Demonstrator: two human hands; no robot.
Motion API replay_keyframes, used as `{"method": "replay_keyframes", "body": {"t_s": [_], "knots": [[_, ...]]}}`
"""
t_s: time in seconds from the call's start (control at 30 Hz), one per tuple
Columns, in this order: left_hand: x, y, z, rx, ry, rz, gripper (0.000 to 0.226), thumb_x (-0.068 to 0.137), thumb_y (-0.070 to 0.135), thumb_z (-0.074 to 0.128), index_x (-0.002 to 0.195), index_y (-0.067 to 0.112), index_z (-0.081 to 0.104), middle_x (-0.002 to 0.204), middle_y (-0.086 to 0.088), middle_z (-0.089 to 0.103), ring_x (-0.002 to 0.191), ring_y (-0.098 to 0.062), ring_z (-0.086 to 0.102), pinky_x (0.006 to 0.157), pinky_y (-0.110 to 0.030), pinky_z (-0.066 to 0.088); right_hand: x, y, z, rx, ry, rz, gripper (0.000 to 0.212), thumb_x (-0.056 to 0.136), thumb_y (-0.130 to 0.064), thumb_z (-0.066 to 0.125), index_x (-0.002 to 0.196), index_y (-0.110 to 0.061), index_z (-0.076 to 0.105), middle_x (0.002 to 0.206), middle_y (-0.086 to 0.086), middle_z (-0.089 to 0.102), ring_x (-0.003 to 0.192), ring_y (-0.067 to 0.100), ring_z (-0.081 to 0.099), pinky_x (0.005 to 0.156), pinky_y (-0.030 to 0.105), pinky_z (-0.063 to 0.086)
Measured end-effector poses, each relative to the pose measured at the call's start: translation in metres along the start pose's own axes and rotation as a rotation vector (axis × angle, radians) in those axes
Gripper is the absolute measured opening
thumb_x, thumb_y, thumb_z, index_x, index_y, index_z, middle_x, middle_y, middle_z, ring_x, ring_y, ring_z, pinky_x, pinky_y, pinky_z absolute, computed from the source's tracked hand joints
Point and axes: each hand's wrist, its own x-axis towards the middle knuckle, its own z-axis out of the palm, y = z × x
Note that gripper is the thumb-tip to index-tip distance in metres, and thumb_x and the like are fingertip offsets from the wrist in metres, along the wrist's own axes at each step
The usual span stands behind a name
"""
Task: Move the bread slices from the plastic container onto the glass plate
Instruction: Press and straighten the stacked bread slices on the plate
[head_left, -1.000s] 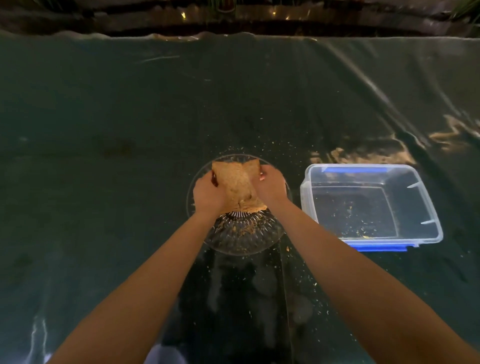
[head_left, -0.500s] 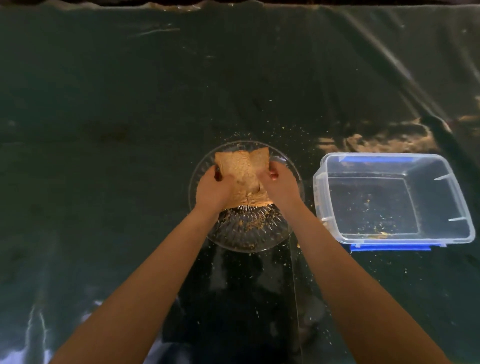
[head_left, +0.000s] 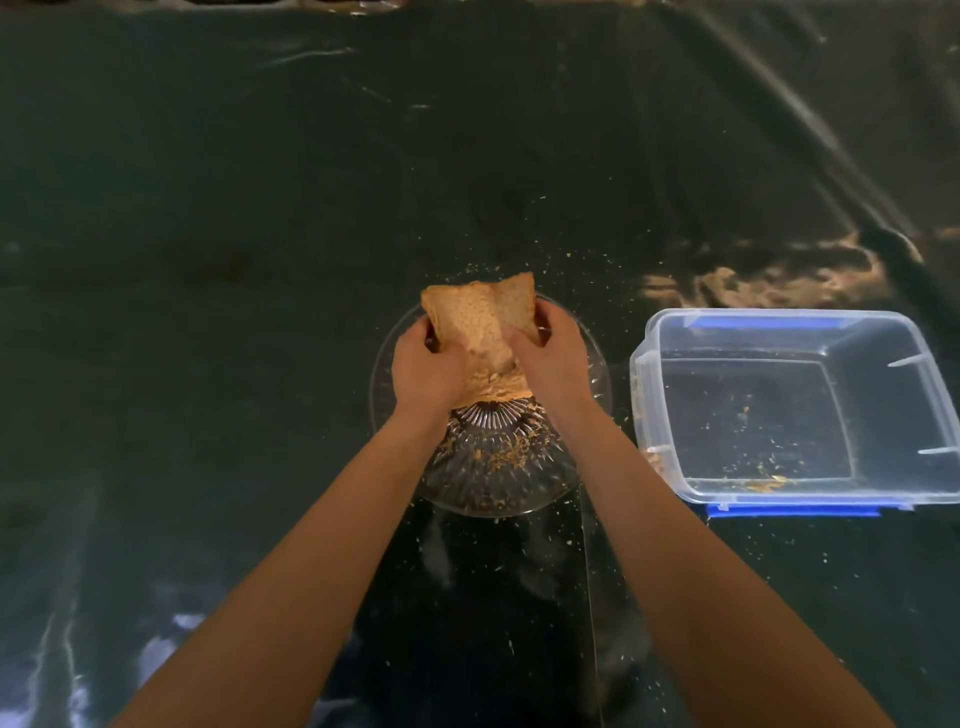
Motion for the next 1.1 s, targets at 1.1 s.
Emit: {"method": "replay_keyframes", "body": {"t_s": [1.1], "knots": [[-0.004,-0.001,0.002,0.271,0.075,0.063,0.038,0.086,0.015,0.057,0.116,-0.008,0.061,0.122,-0.031,0.058,0.117,-0.047,0.053,0.097,-0.055,0.047,-0.014,-0.003,0.01,-0.096,0.116,-0.04,0.041,0.085,-0.014,0.059,0.123,-0.002,0.053,0.124,0.016,0.046,0.111,0.026,0.049,0.098,0.033,0.041]]}}
